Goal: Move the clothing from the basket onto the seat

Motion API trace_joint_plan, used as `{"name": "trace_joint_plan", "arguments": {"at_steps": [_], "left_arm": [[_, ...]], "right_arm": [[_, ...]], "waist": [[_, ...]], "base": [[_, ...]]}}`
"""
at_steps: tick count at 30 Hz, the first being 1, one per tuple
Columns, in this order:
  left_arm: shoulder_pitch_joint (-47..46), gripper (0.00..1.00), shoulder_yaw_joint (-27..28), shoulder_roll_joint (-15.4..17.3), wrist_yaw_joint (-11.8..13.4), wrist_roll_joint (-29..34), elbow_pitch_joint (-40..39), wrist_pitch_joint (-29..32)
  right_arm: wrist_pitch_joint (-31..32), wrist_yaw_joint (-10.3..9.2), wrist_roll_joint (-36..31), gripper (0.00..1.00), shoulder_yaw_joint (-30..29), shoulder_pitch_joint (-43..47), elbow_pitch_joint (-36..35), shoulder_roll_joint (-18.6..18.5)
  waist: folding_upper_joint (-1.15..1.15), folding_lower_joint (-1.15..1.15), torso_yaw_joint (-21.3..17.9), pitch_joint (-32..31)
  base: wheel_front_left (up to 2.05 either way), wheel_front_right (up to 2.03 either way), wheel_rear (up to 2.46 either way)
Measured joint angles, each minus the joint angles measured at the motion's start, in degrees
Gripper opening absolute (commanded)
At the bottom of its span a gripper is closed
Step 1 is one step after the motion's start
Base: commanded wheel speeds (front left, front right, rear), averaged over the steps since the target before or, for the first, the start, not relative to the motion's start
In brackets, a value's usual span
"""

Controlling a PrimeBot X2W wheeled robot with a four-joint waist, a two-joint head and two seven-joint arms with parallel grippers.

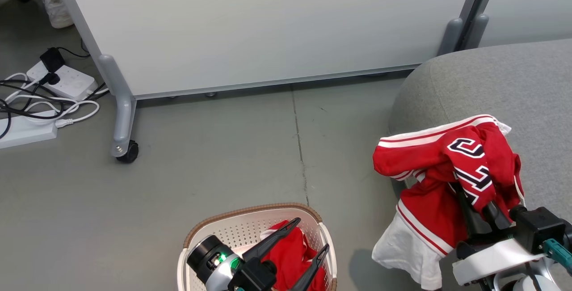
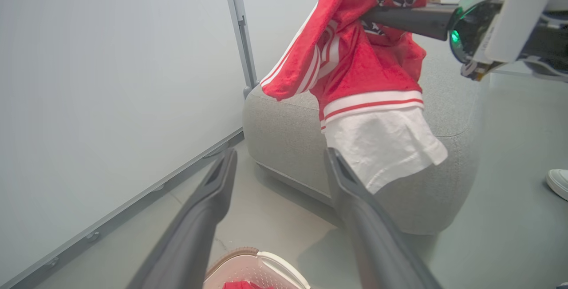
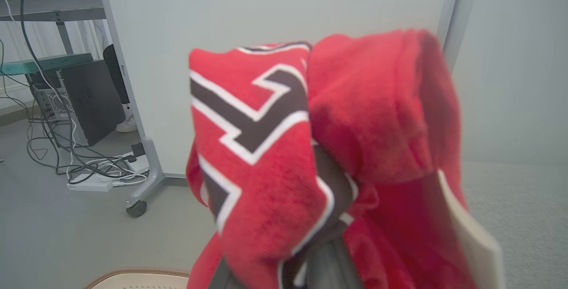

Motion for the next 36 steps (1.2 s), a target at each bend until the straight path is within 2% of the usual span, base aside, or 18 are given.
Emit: {"name": "trace_joint_plan", "arguments": {"at_steps": [13,36], "left_arm": [[-1.2,1.0,0.6,0.2,0.0,0.2,-0.3,0.0],[-4.1,1.0,-0.6,1.5,0.0,0.7,-0.9,0.0]], "right_arm": [[0.0,-0.01,-0.4,0.0,-0.5,-1.1,-0.9,-0.1],[0.0,0.0,-1.0,0.0,-3.1,-1.8,-1.9,2.3]], "waist": [[0.0,0.0,-4.0,1.6],[0.0,0.0,-18.5,6.1]], "base": [[0.0,0.0,0.0],[0.0,0.0,0.0]]}}
